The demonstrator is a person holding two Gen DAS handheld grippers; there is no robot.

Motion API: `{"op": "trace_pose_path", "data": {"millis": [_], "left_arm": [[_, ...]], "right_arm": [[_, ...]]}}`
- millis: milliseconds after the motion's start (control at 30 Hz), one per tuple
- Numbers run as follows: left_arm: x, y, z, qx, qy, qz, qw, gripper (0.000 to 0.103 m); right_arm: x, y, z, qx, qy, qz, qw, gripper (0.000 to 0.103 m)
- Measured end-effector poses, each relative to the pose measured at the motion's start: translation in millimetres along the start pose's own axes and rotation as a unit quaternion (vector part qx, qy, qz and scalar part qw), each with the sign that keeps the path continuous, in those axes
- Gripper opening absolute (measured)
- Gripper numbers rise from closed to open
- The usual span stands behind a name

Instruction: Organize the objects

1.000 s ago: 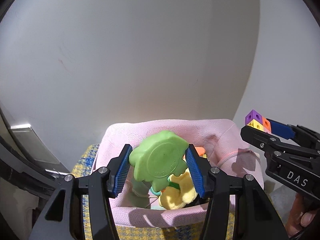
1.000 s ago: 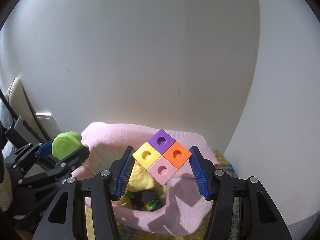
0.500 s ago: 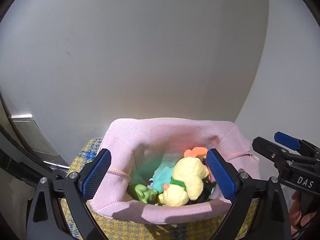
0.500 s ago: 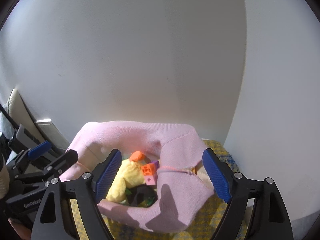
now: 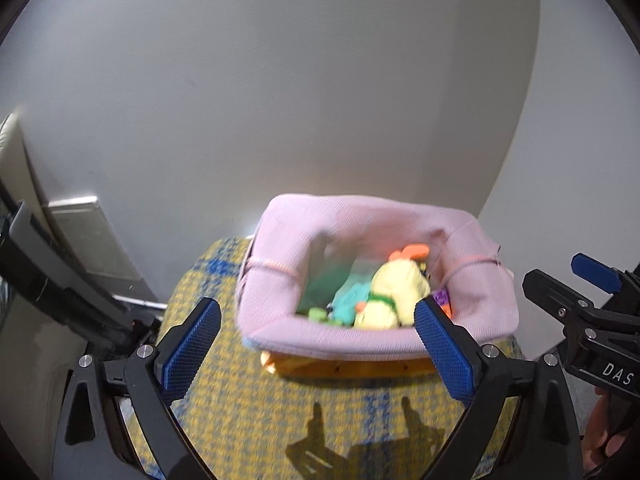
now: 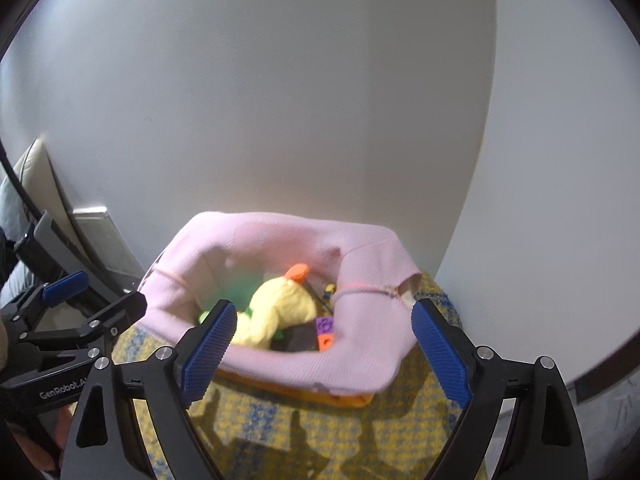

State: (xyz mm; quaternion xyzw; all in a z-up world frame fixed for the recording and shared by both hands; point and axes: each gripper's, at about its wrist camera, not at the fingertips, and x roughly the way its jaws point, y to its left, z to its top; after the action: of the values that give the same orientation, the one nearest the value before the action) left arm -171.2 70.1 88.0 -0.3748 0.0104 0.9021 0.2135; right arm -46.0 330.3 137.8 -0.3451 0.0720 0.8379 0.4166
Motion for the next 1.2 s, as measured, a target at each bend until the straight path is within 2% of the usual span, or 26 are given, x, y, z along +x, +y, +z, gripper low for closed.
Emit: {"op": "trace_pose_path", "data": {"millis": [500,1200], "left_arm": [[-55.4,25.0,-40.3,-0.011,0.03,0.009,0.9994,0.103],[-113.4,36.0,-107.4,-0.009,0.032,0.009,0.9994,0.103]], "right_arm": [[-54.1,30.2,-36.4,0.0,0.023,-0.011,1.0,0.094],[-115.6,46.8,-108.5,0.01,0.025,-0.015,1.0,0.094]]}}
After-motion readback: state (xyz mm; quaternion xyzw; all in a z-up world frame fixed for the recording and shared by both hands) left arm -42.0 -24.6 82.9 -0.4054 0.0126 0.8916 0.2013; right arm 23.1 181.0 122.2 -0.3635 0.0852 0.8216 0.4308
